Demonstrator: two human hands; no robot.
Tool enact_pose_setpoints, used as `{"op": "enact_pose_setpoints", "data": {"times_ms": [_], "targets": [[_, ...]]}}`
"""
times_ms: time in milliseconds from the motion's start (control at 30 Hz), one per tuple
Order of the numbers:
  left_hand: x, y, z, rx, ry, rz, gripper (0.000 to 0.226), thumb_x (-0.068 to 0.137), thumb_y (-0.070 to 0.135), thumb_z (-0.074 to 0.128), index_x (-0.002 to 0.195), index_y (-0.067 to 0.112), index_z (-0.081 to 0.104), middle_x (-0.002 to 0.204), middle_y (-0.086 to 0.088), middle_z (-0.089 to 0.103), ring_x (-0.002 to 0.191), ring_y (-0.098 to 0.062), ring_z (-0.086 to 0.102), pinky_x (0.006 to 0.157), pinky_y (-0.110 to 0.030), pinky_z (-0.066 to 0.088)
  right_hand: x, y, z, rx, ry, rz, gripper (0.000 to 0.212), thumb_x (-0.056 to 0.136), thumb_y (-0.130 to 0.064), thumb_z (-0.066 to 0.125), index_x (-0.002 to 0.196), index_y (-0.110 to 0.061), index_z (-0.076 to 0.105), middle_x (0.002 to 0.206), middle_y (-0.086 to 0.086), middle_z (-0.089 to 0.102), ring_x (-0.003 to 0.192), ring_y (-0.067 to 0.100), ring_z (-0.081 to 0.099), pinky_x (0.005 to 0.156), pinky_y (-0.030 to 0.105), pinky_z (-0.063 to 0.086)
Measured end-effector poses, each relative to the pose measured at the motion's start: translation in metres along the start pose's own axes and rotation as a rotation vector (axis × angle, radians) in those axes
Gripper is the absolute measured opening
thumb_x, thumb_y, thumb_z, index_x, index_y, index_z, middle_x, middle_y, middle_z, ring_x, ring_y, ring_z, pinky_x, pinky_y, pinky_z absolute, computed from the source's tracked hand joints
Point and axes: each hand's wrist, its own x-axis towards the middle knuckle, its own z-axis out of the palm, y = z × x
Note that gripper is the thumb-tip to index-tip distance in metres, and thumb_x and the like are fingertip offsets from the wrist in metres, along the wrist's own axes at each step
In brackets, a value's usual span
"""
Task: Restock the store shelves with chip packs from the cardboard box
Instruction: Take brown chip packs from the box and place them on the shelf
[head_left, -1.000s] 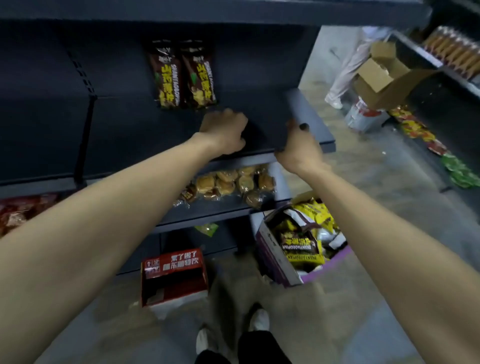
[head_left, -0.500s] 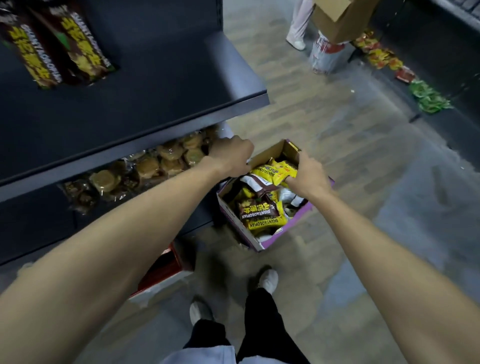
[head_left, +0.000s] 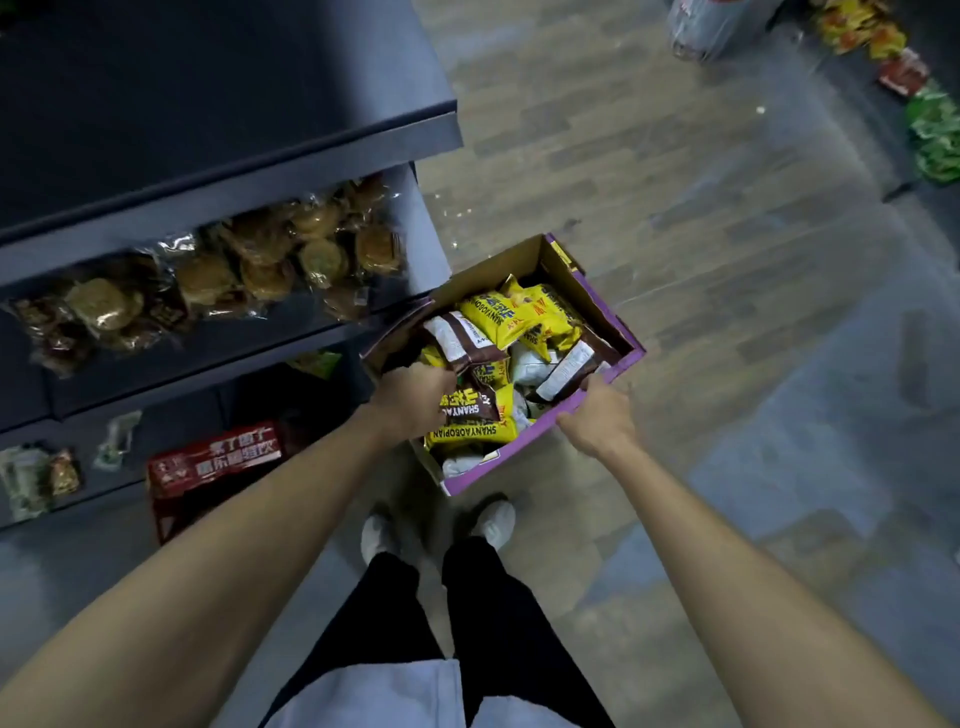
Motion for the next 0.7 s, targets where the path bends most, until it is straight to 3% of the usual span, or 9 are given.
{"op": "enact_pose_setpoints", "data": {"times_ms": [133,300,367,500,600,700], "targets": [[0.01,-0.007,0.048,-0.001,0.077,-0.029,0.071,0.08,0.022,0.069,0.145,0.024,0.041,0.132,-0.005,0.052,0.112,-0.029,0.056,0.08,-0.037,0.051,0.023,0.016,0.023,0.079,-0.048,0.065,0.056,0.084,-0.023,0.069,0.132,-0.004,0.046,0.132,0.018,0.054,0.124,0.034,0.05,0.097,0.035,0.042],[0.035,-0.017,0.084,0.179,0.104,0.055,0.099,0.056,0.027,0.086,0.145,0.026,0.043,0.129,-0.018,0.054,0.101,-0.036,0.058,0.074,-0.04,0.054,0.058,0.018,0.035,0.108,0.041,0.072,0.055,0.086,-0.014,0.067,0.135,-0.001,0.044,0.136,0.018,0.049,0.128,0.035,0.045,0.102,0.036,0.037],[0.045,-0.016,0.091,0.24,0.069,0.059,0.105,0.058,0.035,0.086,0.15,0.026,0.034,0.132,-0.021,0.05,0.107,-0.038,0.055,0.08,-0.041,0.05,0.074,0.017,0.037,0.128,0.12,0.025,0.046,0.082,-0.01,0.064,0.125,-0.002,0.051,0.127,0.018,0.053,0.12,0.037,0.049,0.1,0.041,0.039],[0.063,-0.007,0.102,0.285,0.12,0.006,0.106,0.059,0.035,0.086,0.151,0.03,0.032,0.124,-0.019,0.052,0.109,-0.037,0.054,0.085,-0.045,0.048,0.114,0.02,0.035,-0.084,0.214,-0.094,0.044,0.081,-0.005,0.059,0.125,-0.003,0.051,0.128,0.017,0.051,0.111,0.038,0.048,0.096,0.041,0.035],[0.071,-0.007,0.108,0.303,0.139,0.021,0.093,0.072,0.027,0.077,0.152,0.032,0.028,0.125,-0.019,0.05,0.109,-0.038,0.054,0.089,-0.046,0.046,0.142,0.018,0.031,-0.226,0.168,-0.074,0.062,0.084,-0.004,0.062,0.14,-0.003,0.034,0.139,0.017,0.042,0.118,0.037,0.046,0.097,0.042,0.039],[0.074,-0.013,0.104,0.336,0.222,0.094,0.084,0.064,0.014,0.079,0.141,0.029,0.049,0.098,-0.017,0.061,0.08,-0.035,0.061,0.079,-0.045,0.049,0.158,0.016,0.028,-0.251,0.07,0.019,0.076,0.084,-0.009,0.07,0.145,-0.002,0.025,0.14,0.022,0.041,0.122,0.038,0.048,0.094,0.043,0.044]]}}
